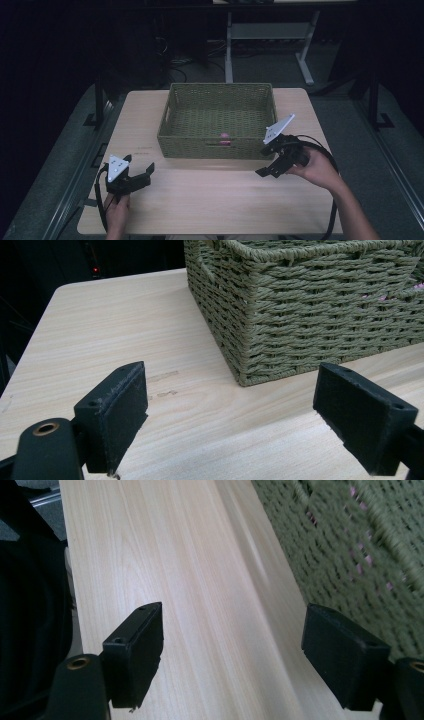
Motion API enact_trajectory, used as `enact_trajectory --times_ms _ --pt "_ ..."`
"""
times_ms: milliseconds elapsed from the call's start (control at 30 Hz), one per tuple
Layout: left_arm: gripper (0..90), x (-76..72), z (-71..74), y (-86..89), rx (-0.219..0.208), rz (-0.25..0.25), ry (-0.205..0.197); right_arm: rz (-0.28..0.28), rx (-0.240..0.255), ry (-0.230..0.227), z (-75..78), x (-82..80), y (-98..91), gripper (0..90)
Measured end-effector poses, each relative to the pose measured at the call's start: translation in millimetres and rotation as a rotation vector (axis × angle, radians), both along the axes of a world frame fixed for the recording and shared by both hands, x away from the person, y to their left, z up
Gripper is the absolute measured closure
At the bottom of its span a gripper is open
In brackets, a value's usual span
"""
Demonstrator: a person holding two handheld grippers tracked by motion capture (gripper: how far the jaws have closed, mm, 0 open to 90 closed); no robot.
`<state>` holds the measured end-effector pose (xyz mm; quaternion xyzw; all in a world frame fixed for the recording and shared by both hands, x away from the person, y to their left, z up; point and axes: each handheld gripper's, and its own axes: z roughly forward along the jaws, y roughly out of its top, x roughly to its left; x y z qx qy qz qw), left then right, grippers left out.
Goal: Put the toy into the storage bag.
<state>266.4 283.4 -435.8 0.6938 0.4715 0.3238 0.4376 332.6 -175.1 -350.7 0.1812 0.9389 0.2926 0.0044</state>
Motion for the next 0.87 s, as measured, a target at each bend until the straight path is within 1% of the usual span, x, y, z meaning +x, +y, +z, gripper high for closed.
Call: enact_trajectory --times_ms 33,100,167,200,300,333,433,467,500,533,600,700,833,867 --pt "13.7 0.1 -0.2 0.0 -0.001 0.001 -0.001 0.001 -0.002 -0.006 -4.2 -1.5 -1.2 24.3" --pt "13.6 0.3 -0.2 0.2 -0.005 0.003 -0.001 0.001 -0.002 -0.007 -6.0 -2.1 -1.7 24.3" --pt "13.7 0.4 -0.2 0.2 -0.004 0.003 -0.002 -0.004 -0.004 -0.001 -11.0 -3.6 -2.9 24.3" --pt "13.6 0.2 0.0 0.1 -0.001 0.002 0.001 -0.008 -0.006 0.005 -16.1 -5.4 -4.2 24.3" --pt "13.7 0.1 -0.3 -0.4 0.0 0.001 0.001 -0.017 -0.013 0.013 -20.7 -7.9 -5.2 24.3" --pt "13.7 0.0 -0.5 -0.5 -0.002 0.002 0.002 -0.015 -0.009 0.008 -23.9 -8.9 -5.9 24.3" --pt "13.7 0.5 -0.5 0.1 -0.004 0.002 0.001 -0.026 -0.001 0.015 -32.2 -13.3 -8.7 24.3" --pt "13.7 0.6 -0.5 -0.1 -0.006 0.002 0.001 -0.026 -0.001 0.015 -32.2 -13.3 -8.7 24.3" --pt "13.7 0.4 -0.2 0.1 0.001 0.0 0.003 -0.026 0.001 0.016 -34.6 -14.5 -9.7 24.3" --pt "13.7 0.5 -0.4 -0.3 -0.001 0.0 0.001 -0.029 0.001 0.021 -36.8 -15.9 -10.5 24.3" --pt "13.6 0.1 -0.5 -0.8 -0.002 0.0 0.001 -0.039 -0.003 0.018 -41.2 -19.4 -12.8 24.3" --pt "13.7 0.0 -0.9 -0.7 -0.002 0.0 0.003 -0.053 -0.009 -0.004 -46.3 -24.8 -15.5 24.3" --pt "13.6 0.7 -0.8 -1.4 -0.005 -0.002 0.001 -0.071 -0.013 -0.003 -56.8 -34.5 -18.0 24.3" --pt "13.6 1.1 -1.0 -1.7 0.0 -0.004 0.001 -0.082 -0.017 -0.01 -59.4 -38.3 -18.3 24.3"
